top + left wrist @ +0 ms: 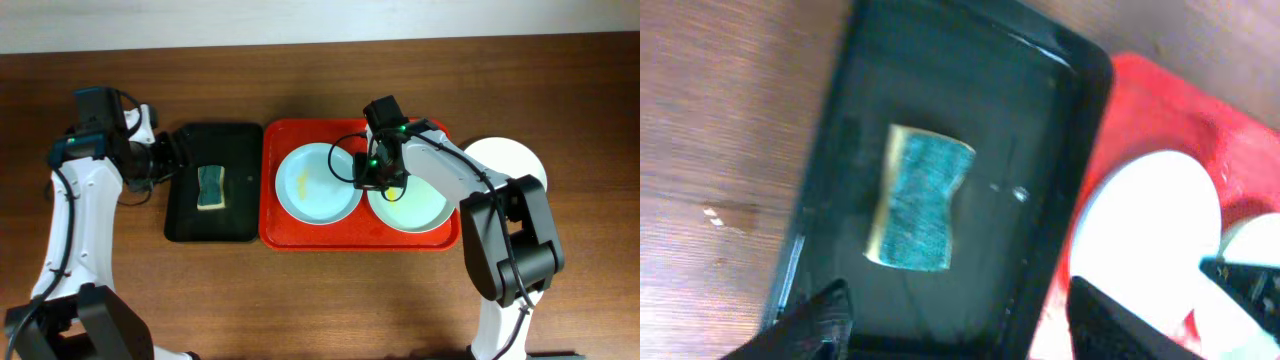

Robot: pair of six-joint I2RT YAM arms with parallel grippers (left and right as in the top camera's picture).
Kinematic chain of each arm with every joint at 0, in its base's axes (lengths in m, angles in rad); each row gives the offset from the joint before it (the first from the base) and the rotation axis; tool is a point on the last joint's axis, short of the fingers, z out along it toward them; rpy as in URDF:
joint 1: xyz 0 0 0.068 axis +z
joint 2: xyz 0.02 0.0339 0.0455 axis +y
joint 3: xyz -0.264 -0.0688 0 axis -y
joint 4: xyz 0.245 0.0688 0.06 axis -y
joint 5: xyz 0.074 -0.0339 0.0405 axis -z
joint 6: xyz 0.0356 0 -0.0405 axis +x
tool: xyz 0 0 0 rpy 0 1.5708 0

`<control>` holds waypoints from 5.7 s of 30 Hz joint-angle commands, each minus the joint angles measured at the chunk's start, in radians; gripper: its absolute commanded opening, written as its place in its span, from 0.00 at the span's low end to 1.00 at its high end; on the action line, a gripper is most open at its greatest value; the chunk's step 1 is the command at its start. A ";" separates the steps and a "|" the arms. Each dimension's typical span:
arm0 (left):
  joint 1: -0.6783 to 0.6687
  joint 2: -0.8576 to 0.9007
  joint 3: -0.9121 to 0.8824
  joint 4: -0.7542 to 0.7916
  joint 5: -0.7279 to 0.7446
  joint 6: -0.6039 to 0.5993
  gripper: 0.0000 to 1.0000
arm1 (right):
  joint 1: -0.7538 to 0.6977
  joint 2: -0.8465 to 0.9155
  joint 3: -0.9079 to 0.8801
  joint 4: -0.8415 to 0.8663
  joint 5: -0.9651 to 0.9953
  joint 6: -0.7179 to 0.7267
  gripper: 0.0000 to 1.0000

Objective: Clean dirty plates on tray and stack at the side
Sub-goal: 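Lower the left gripper onto the sponge on the black tray and pinch it, then lift the sponge with the left gripper toward the plates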

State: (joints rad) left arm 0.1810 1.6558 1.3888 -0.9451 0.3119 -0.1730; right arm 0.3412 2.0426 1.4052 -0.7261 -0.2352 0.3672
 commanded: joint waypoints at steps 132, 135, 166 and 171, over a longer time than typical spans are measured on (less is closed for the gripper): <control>-0.148 0.138 0.006 0.133 -0.247 0.136 0.00 | 0.119 -0.020 -0.008 -0.078 0.188 -0.093 0.04; -0.166 0.061 0.006 0.133 -0.248 0.136 0.00 | 0.140 -0.020 -0.009 -0.100 0.188 -0.070 0.04; -0.183 0.027 0.002 0.065 -0.335 0.136 0.00 | 0.182 -0.020 -0.080 0.010 0.322 0.061 0.04; -0.183 0.027 0.001 0.065 -0.335 0.136 0.00 | 0.182 -0.020 -0.080 0.011 0.323 0.061 0.04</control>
State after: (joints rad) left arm -0.0036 1.6920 1.3930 -0.8787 -0.0120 -0.0414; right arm 0.5209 2.0106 1.3560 -0.7094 0.0216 0.4160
